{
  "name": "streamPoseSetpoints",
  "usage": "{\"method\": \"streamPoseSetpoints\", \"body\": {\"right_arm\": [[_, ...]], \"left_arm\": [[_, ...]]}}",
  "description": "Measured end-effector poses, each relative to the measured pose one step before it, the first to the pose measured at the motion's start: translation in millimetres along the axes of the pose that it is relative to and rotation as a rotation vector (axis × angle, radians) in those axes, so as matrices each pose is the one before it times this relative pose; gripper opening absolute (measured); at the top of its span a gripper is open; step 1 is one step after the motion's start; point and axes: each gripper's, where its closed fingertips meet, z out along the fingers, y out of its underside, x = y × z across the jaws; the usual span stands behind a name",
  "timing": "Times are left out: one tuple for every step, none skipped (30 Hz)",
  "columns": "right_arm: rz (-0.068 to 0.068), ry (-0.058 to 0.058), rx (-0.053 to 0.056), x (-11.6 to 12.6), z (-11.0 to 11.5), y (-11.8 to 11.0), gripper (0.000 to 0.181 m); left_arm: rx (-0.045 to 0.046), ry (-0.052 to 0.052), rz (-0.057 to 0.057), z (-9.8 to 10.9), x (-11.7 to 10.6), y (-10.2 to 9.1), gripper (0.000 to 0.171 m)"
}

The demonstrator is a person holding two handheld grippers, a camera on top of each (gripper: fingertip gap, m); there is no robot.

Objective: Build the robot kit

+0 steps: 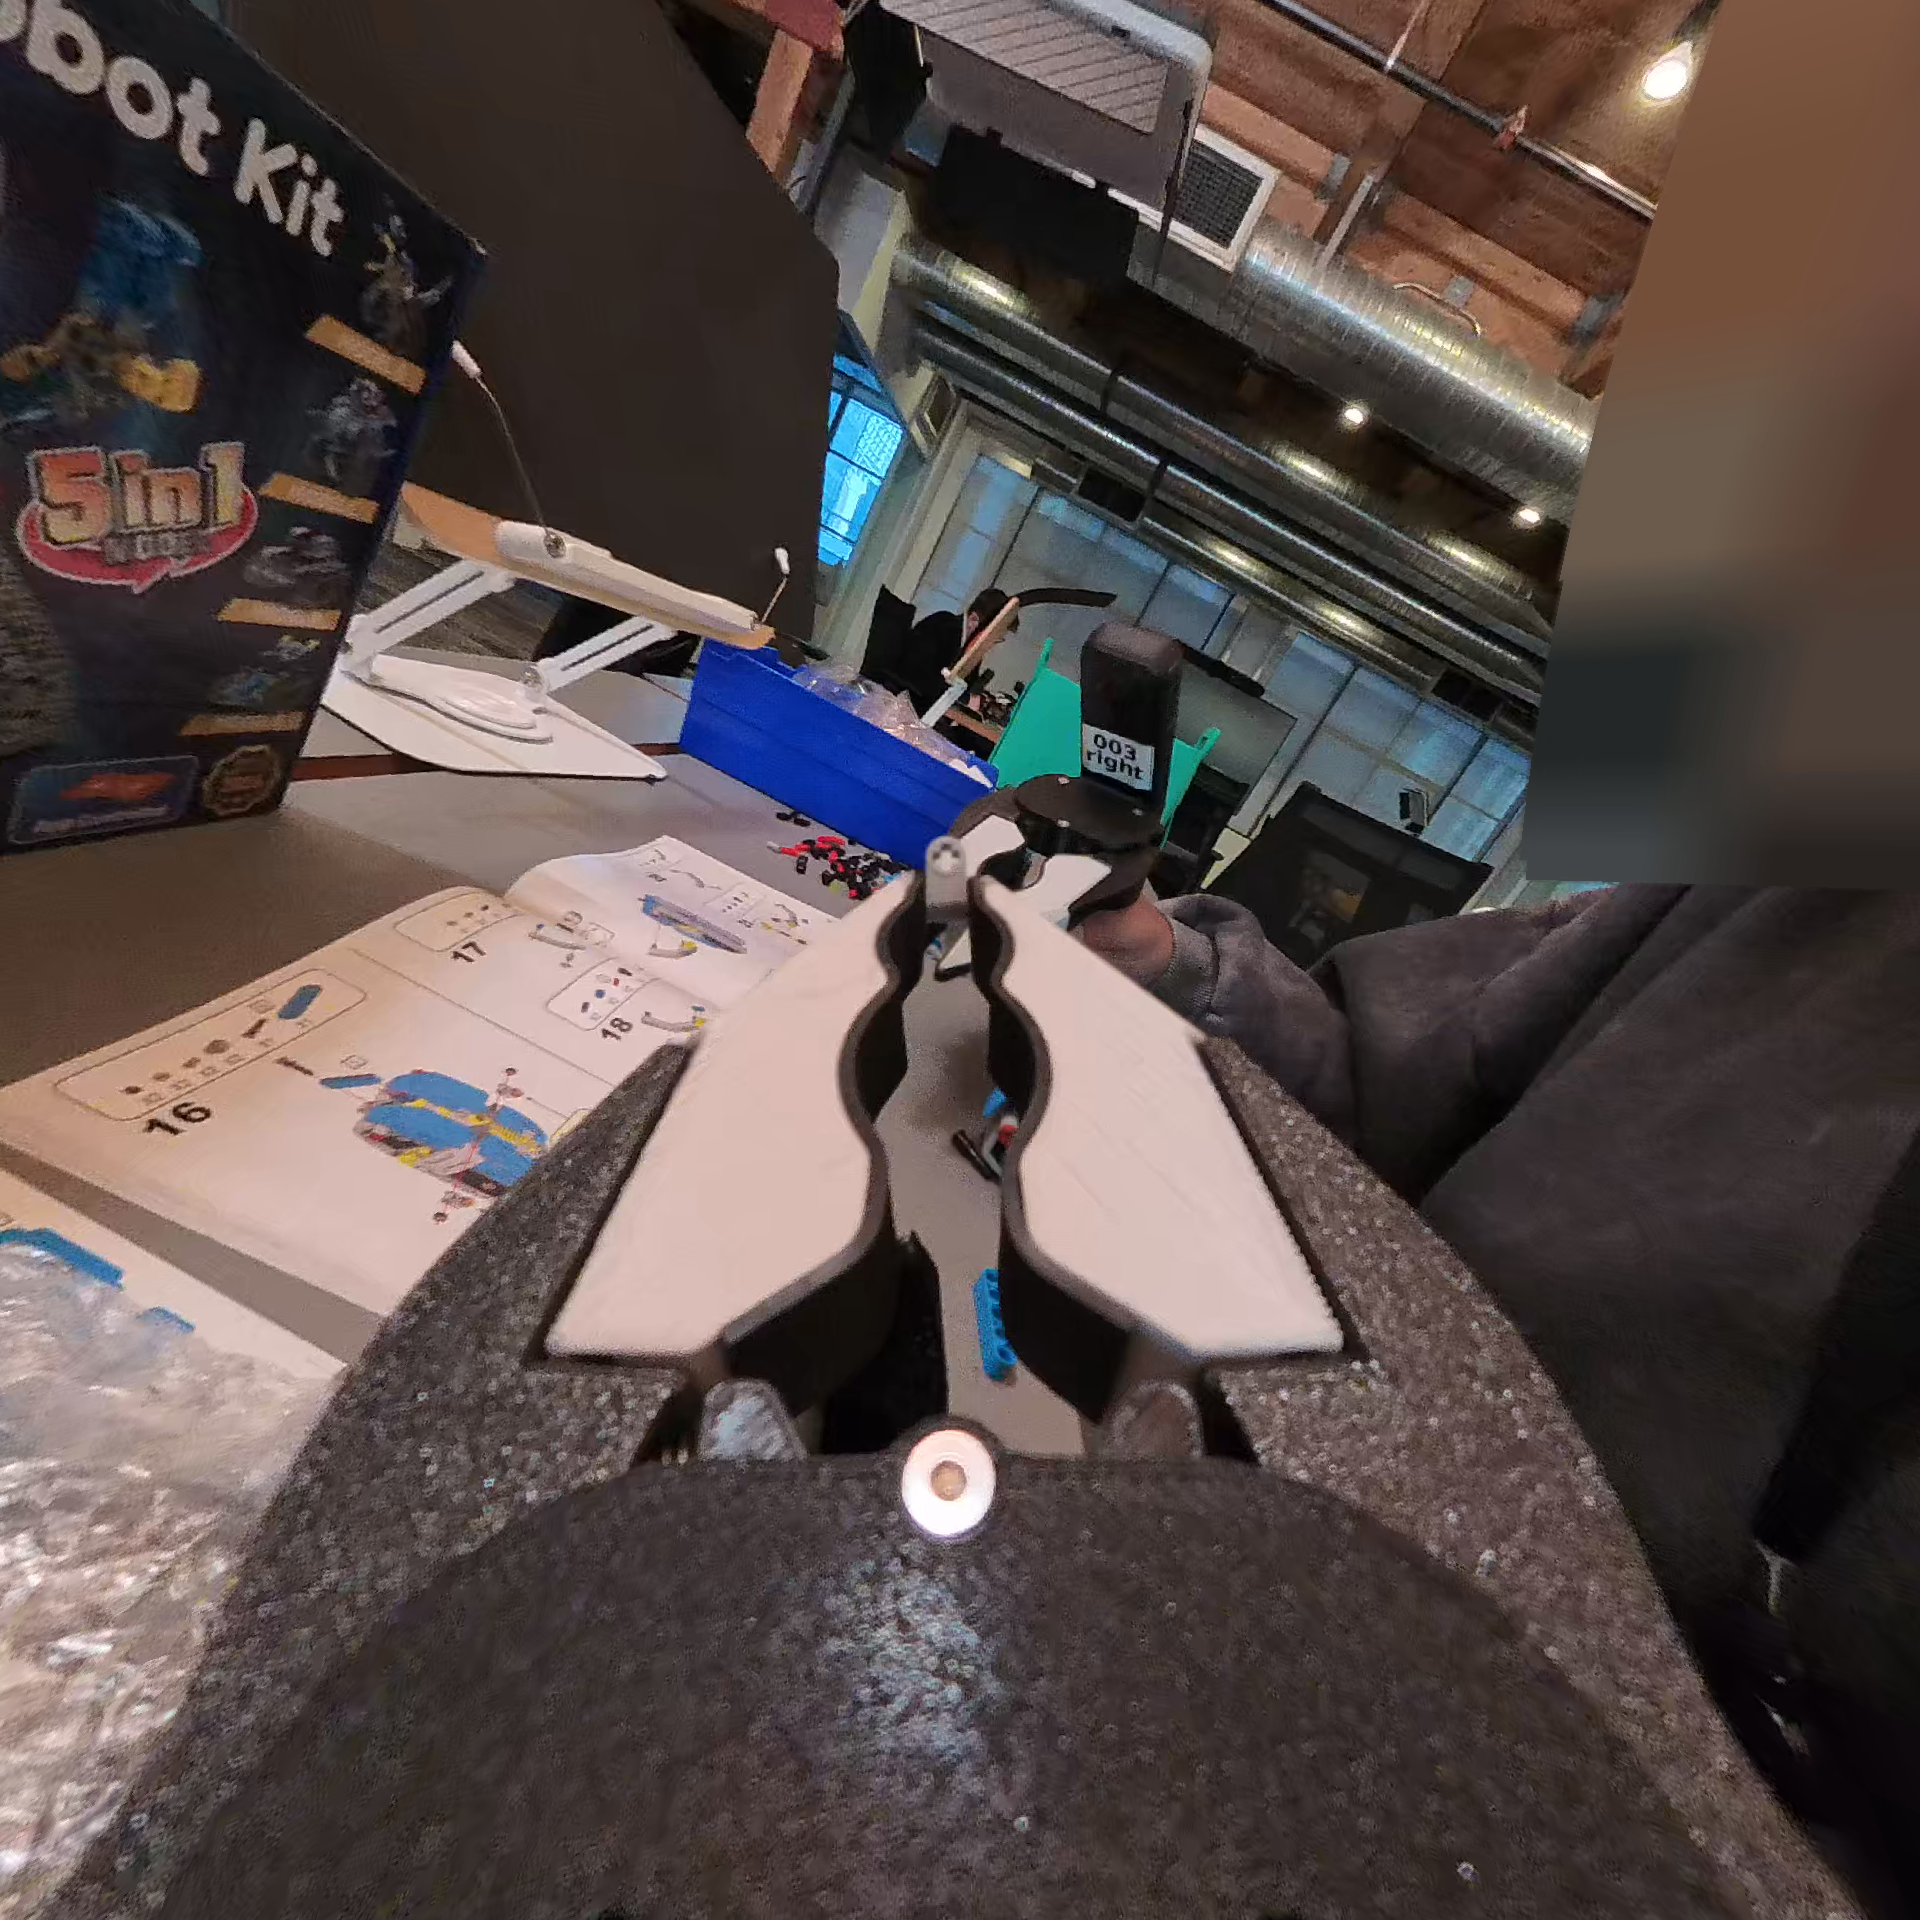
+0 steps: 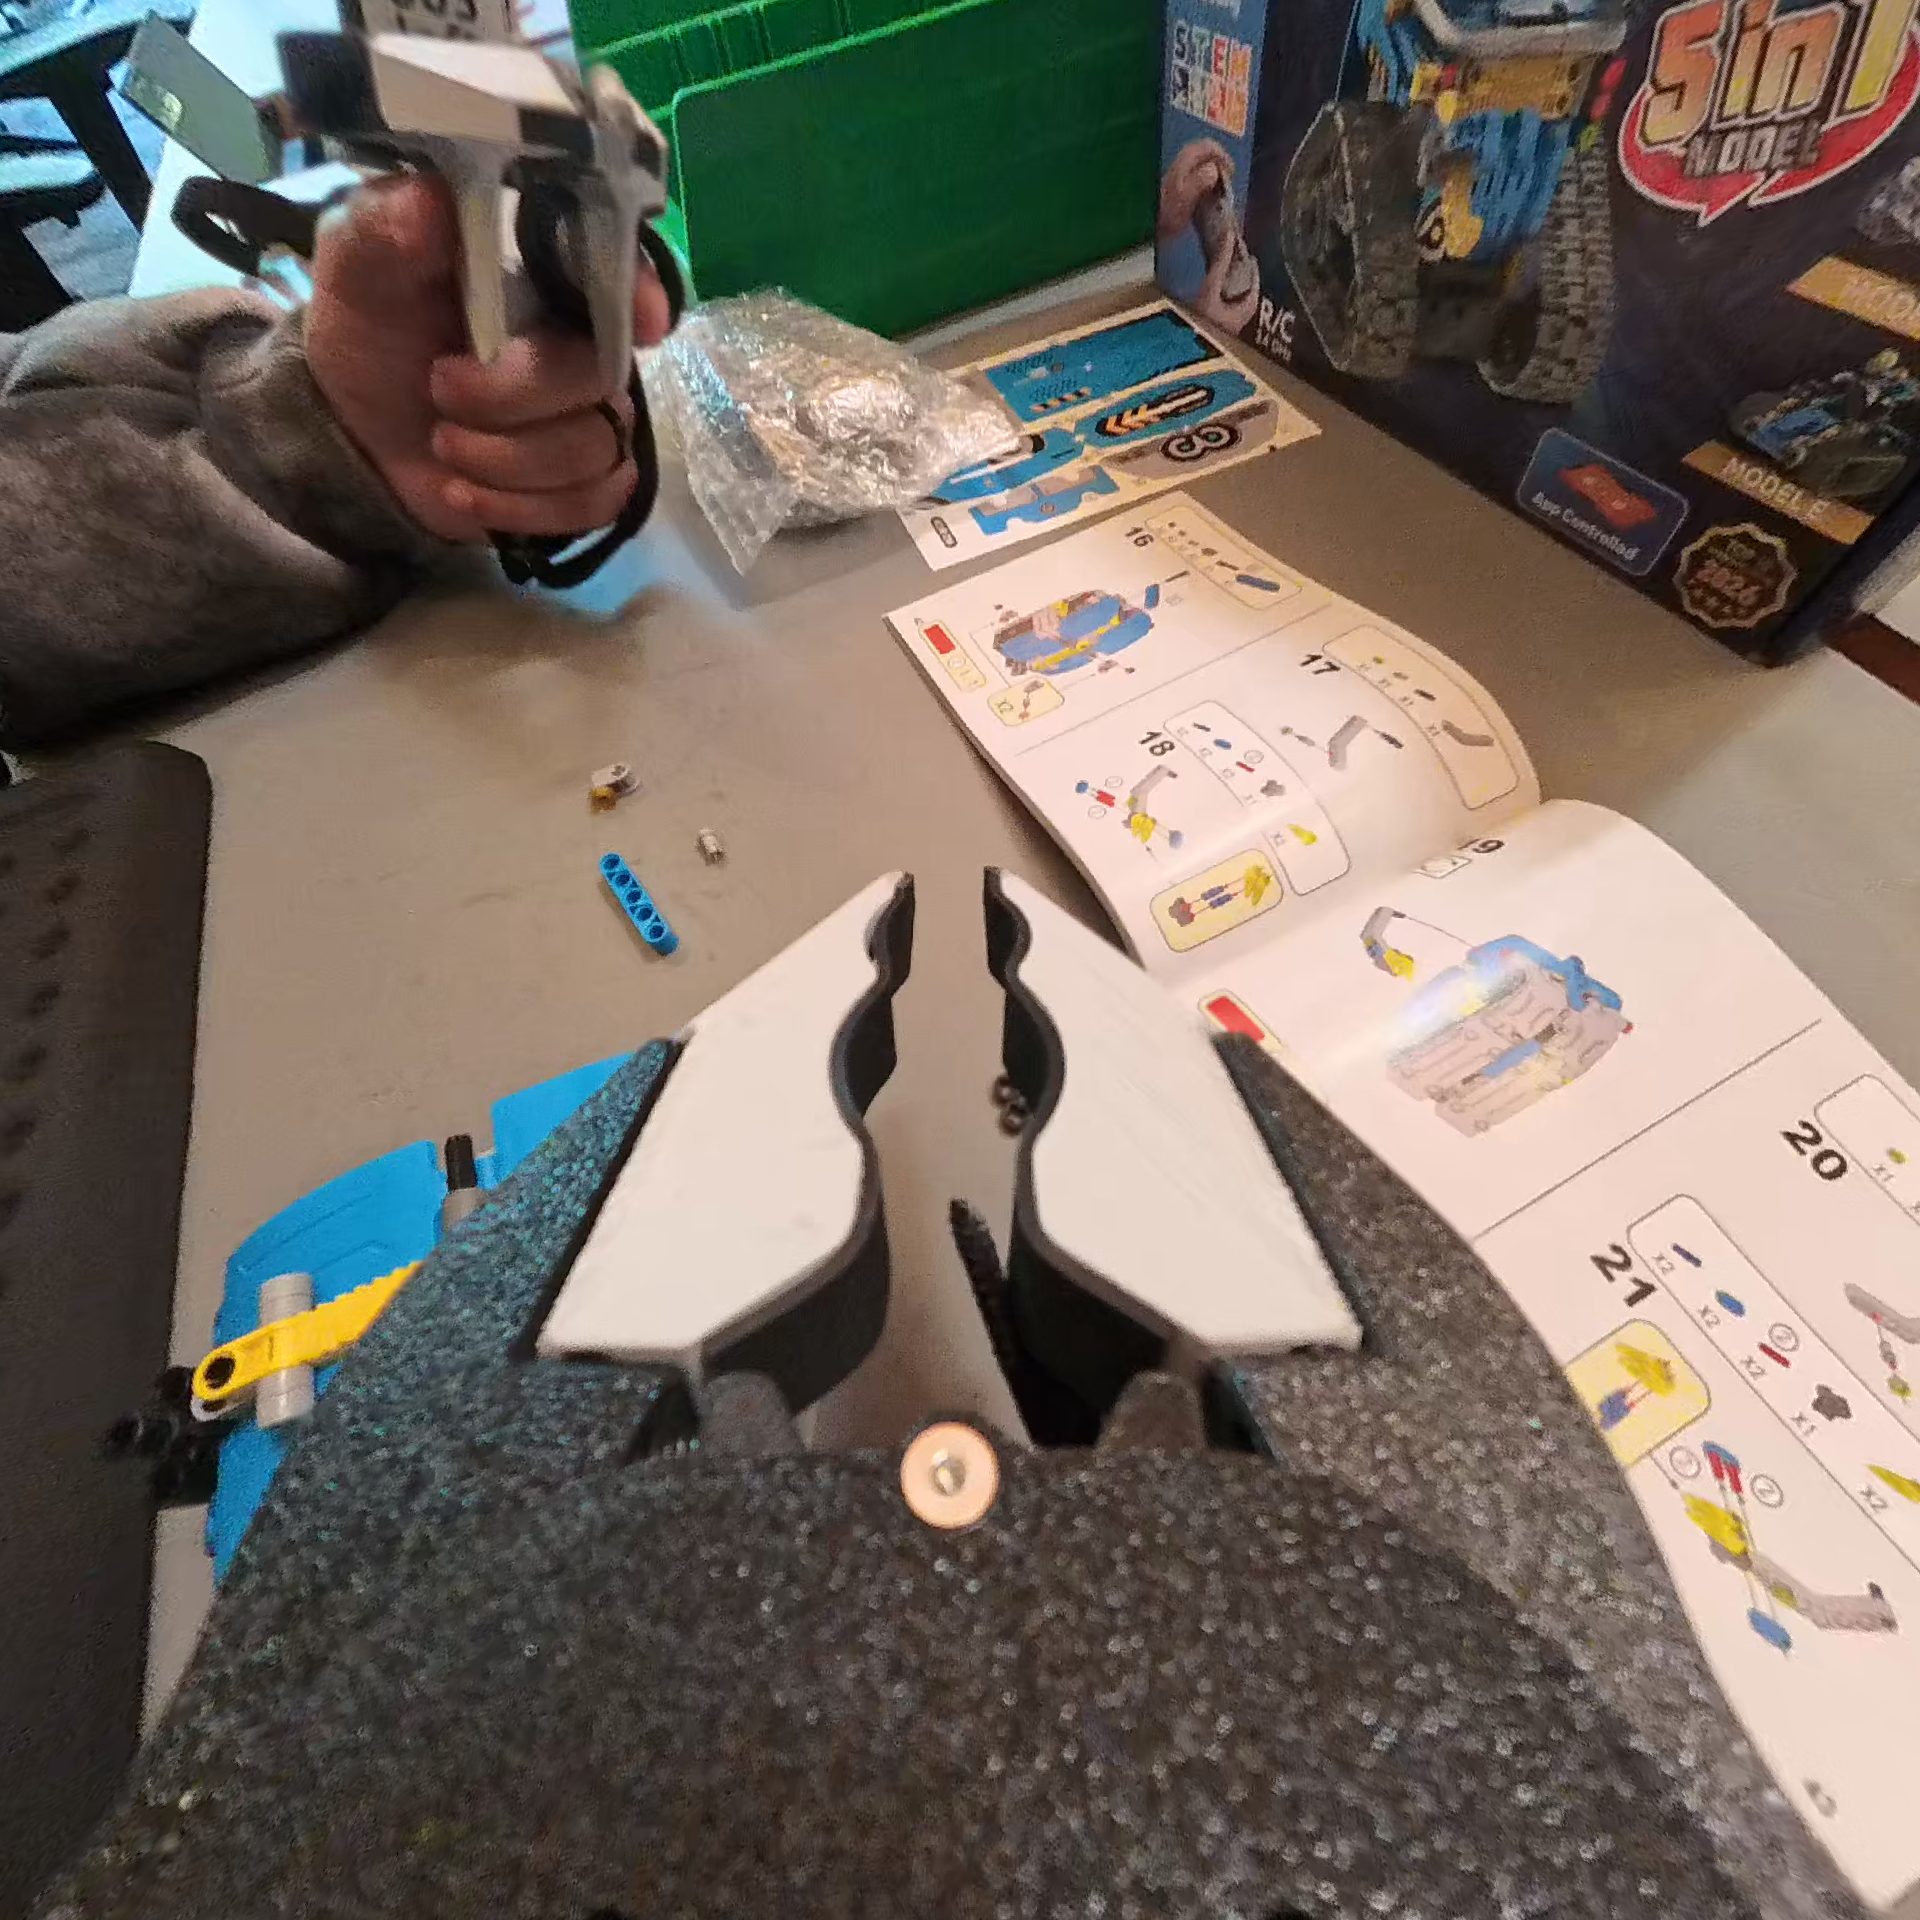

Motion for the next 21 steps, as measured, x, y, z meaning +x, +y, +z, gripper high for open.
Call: {"method": "streamPoseSetpoints", "body": {"right_arm": [[0.0041,-0.0065,0.0019,-0.43,1.17,-0.01,0.013],[0.0038,-0.0075,-0.0026,-0.88,1.52,1.22,0.013],[0.003,-0.0097,-0.0032,-1.64,1.42,1.4,0.013],[-0.0005,-0.0047,-0.0035,-1.25,1.42,1.18,0.013],[-0.0051,-0.002,-0.0063,-1.09,1.18,1.1,0.013],[-0.0077,0.0001,-0.0073,-0.87,0.95,0.67,0.013],[-0.0107,0.0011,-0.0018,-0.98,0.46,-0.26,0.013],[-0.0099,-0.0004,0.0007,-1.14,0.23,-0.54,0.013],[-0.0067,-0.0002,0.0008,-0.83,-0.04,-0.48,0.013],[-0.0047,0.0015,0.0007,-0.41,-0.22,-0.18,0.012],[-0.0031,0.0017,-0.0007,-0.08,-0.14,0.09,0.013],[-0.0019,0.0021,-0.0008,0.1,-0.2,0.0,0.013],[-0.0029,0.0033,0.0009,0.25,-0.41,-0.29,0.013],[-0.0024,0.002,0.0015,0.18,-0.38,-0.6,0.012],[-0.0002,0.0002,0.0029,-0.08,-0.27,-0.71,0.012],[0.0014,-0.0008,0.0013,-0.18,-0.08,-0.32,0.012],[0.0,0.0014,-0.0005,0.05,-0.05,-0.02,0.012],[-0.0027,0.0019,-0.0012,-0.01,0.06,0.02,0.012],[-0.0029,0.0009,-0.0018,-0.27,0.05,0.1,0.012],[-0.002,0.0002,-0.0025,-0.52,0.25,0.29,0.012],[-0.0029,-0.0002,-0.0024,-0.7,0.33,0.14,0.012]], "left_arm": [[-0.00822,0.0053,-0.0041,1.08,-0.27,1.79,0.007],[-0.01029,0.0108,-0.0098,1.42,0.78,2.12,0.007],[-0.00359,0.0035,-0.0069,1.38,0.0,1.28,0.007],[-0.00024,-0.0003,-0.0019,1.09,-0.35,0.99,0.007],[-0.00589,0.0029,-0.0009,1.27,0.02,1.44,0.007],[-0.00998,0.0021,0.0005,1.43,0.0,1.87,0.007],[-0.00679,-0.0001,0.0043,1.29,-0.11,1.35,0.007],[-0.00448,0.0021,0.0032,1.15,0.47,1.05,0.007],[-0.0056,0.0041,-0.0013,1.04,0.49,1.22,0.007],[-0.00402,0.0048,-0.0042,1.02,0.52,1.06,0.007],[0.00178,0.0049,-0.0053,0.7,0.64,0.34,0.007],[0.00796,0.0087,-0.0102,0.67,0.99,-0.45,0.007],[0.01255,0.0177,-0.0226,0.55,1.8,-1.27,0.007],[0.01497,0.0242,-0.0322,0.36,2.06,-1.48,0.007],[0.01647,0.0208,-0.0326,0.21,1.38,-1.64,0.007],[0.01788,0.0161,-0.0297,-0.18,0.69,-1.85,0.007],[0.01886,0.0209,-0.0304,-0.39,1.36,-2.24,0.007],[0.02008,0.0254,-0.0328,-0.61,2.06,-2.74,0.007],[0.0199,0.0228,-0.031,-0.73,1.72,-2.66,0.007],[0.01491,0.0178,-0.025,-0.91,1.18,-1.94,0.007],[0.01305,0.0154,-0.0195,-1.03,1.08,-2.09,0.006]]}}
